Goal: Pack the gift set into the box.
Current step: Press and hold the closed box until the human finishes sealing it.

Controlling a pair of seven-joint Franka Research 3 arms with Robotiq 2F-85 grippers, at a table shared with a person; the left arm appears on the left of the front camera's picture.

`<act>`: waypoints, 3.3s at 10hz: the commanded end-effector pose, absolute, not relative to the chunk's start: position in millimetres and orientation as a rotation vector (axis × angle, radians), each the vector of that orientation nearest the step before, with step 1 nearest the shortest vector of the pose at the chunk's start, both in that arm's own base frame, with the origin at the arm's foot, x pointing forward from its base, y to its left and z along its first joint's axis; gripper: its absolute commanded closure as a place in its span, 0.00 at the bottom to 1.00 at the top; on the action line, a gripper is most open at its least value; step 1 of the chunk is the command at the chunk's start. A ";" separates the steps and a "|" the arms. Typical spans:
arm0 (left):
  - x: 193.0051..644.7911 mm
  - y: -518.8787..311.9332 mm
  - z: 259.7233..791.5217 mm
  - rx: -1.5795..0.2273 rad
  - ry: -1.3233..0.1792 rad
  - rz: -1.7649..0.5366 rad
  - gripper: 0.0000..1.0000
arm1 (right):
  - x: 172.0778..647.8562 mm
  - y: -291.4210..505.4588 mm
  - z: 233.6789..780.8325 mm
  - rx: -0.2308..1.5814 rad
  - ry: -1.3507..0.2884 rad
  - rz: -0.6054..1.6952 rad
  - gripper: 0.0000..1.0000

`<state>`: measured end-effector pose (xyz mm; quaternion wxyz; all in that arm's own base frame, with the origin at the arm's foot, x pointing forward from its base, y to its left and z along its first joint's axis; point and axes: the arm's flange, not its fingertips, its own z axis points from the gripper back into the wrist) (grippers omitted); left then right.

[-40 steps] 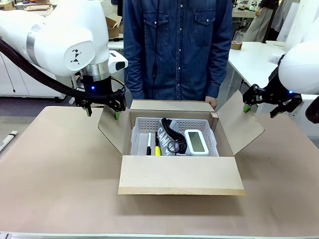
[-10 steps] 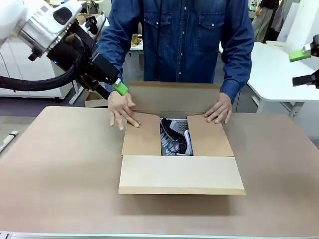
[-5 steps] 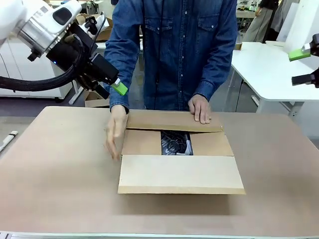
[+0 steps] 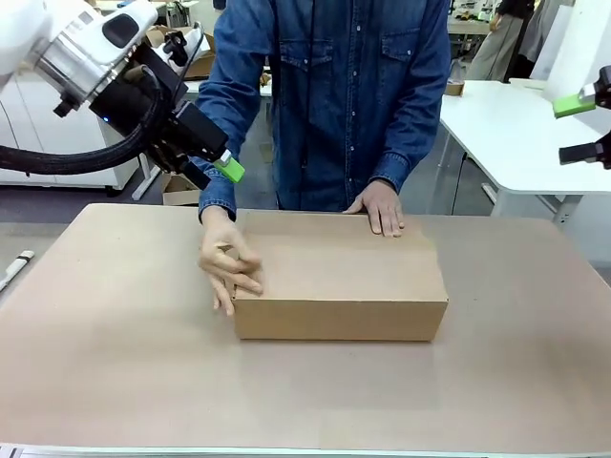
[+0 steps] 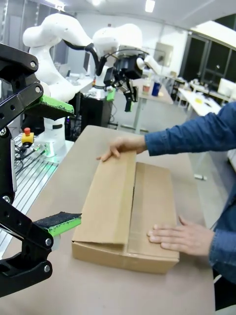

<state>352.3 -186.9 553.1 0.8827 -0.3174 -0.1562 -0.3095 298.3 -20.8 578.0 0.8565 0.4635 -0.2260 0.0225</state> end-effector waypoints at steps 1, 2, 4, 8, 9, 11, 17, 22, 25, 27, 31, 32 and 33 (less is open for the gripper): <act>352.1 -184.9 553.8 -0.653 -0.318 -0.646 0.00 | 301.5 -19.3 578.8 0.985 -0.497 0.072 0.00; 352.1 -184.9 553.8 -0.653 -0.318 -0.646 0.00 | 301.5 -19.3 578.8 0.985 -0.497 0.072 0.00; 352.1 -184.9 553.8 -0.653 -0.318 -0.646 0.00 | 301.5 -19.3 578.8 0.985 -0.497 0.072 0.00; 352.1 -184.9 553.8 -0.653 -0.318 -0.646 0.00 | 301.5 -19.3 578.8 0.985 -0.497 0.072 0.00; 352.1 -184.9 553.8 -0.653 -0.318 -0.646 0.00 | 301.5 -19.3 578.8 0.985 -0.497 0.072 0.00; 352.1 -184.9 553.8 -0.653 -0.318 -0.646 0.00 | 301.5 -19.3 578.8 0.985 -0.497 0.072 0.00; 352.1 -184.9 553.8 -0.653 -0.318 -0.646 0.00 | 301.5 -19.3 578.8 0.985 -0.497 0.072 0.00; 352.1 -184.9 553.8 -0.653 -0.318 -0.646 0.00 | 301.5 -19.3 578.8 0.985 -0.497 0.072 0.00; 352.1 -184.9 553.8 -0.653 -0.318 -0.646 0.00 | 301.5 -19.3 578.8 0.985 -0.497 0.072 0.00; 352.1 -184.9 553.8 -0.653 -0.318 -0.646 0.00 | 301.5 -19.3 578.8 0.985 -0.497 0.072 0.00; 352.1 -184.9 553.8 -0.653 -0.318 -0.646 0.00 | 301.5 -19.3 578.8 0.985 -0.497 0.072 0.00; 352.1 -184.9 553.8 -0.653 -0.318 -0.646 0.00 | 301.5 -19.3 578.8 0.985 -0.497 0.072 0.00; 352.1 -184.9 553.8 -0.653 -0.318 -0.646 0.00 | 301.5 -19.3 578.8 0.985 -0.497 0.072 0.00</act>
